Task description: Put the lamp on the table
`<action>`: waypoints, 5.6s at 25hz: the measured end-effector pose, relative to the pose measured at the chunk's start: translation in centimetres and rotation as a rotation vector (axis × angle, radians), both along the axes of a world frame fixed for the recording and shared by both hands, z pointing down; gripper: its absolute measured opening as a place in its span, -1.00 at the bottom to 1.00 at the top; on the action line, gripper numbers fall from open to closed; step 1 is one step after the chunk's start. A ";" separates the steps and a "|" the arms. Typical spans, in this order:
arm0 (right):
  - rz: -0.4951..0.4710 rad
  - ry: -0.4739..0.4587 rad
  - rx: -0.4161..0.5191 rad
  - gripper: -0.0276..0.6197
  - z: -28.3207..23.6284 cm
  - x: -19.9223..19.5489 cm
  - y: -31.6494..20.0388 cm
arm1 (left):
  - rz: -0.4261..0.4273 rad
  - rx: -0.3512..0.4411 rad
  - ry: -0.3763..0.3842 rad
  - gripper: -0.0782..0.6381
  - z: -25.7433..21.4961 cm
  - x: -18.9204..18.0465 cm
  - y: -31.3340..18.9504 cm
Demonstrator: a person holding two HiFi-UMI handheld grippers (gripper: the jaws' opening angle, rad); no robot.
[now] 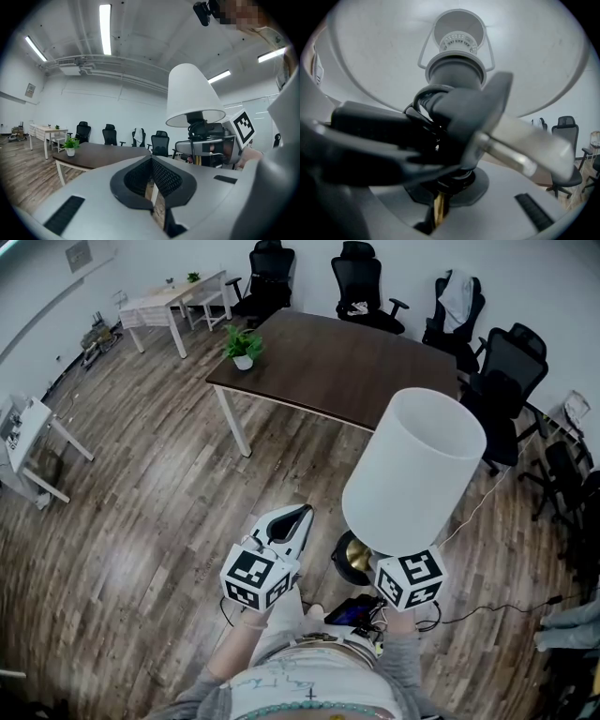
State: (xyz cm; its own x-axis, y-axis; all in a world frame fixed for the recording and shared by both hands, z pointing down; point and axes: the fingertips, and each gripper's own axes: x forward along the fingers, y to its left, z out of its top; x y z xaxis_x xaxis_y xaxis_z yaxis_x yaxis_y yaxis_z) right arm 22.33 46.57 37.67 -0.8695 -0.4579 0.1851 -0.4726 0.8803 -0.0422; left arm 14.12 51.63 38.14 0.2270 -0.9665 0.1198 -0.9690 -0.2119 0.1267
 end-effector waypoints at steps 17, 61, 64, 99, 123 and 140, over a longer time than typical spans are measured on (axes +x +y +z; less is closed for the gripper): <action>0.056 0.011 0.005 -0.86 0.3 -6.7 -6.1 | 0.091 -0.004 0.009 -0.75 0.6 -6.1 -7.4; 0.127 0.018 -0.009 -0.86 0.2 -16.0 -23.9 | 0.194 -0.010 0.014 -0.75 0.6 -15.1 -25.5; 0.121 0.015 -0.009 -0.86 0.1 -16.2 -26.6 | 0.193 -0.008 0.011 -0.75 0.4 -15.2 -28.1; -0.002 0.004 -0.003 -0.86 -0.4 -15.0 -40.3 | 0.031 -0.002 0.029 -0.75 -0.1 -14.3 -39.6; 0.159 0.022 -0.007 -0.86 -0.1 -21.5 -48.9 | 0.204 -0.023 0.039 -0.75 1.0 -21.8 -49.0; 0.278 0.035 -0.008 -0.86 1.0 -26.9 -54.1 | 0.263 -0.038 0.071 -0.75 2.6 -30.0 -54.0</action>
State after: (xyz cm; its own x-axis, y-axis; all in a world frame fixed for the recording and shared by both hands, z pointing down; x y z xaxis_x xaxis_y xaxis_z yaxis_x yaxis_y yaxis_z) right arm -4.61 -7.54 38.63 -0.7035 -0.6767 0.2172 -0.6974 0.7161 -0.0279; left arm -15.86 -2.40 40.75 0.4790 -0.8681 0.1302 -0.8697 -0.4492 0.2047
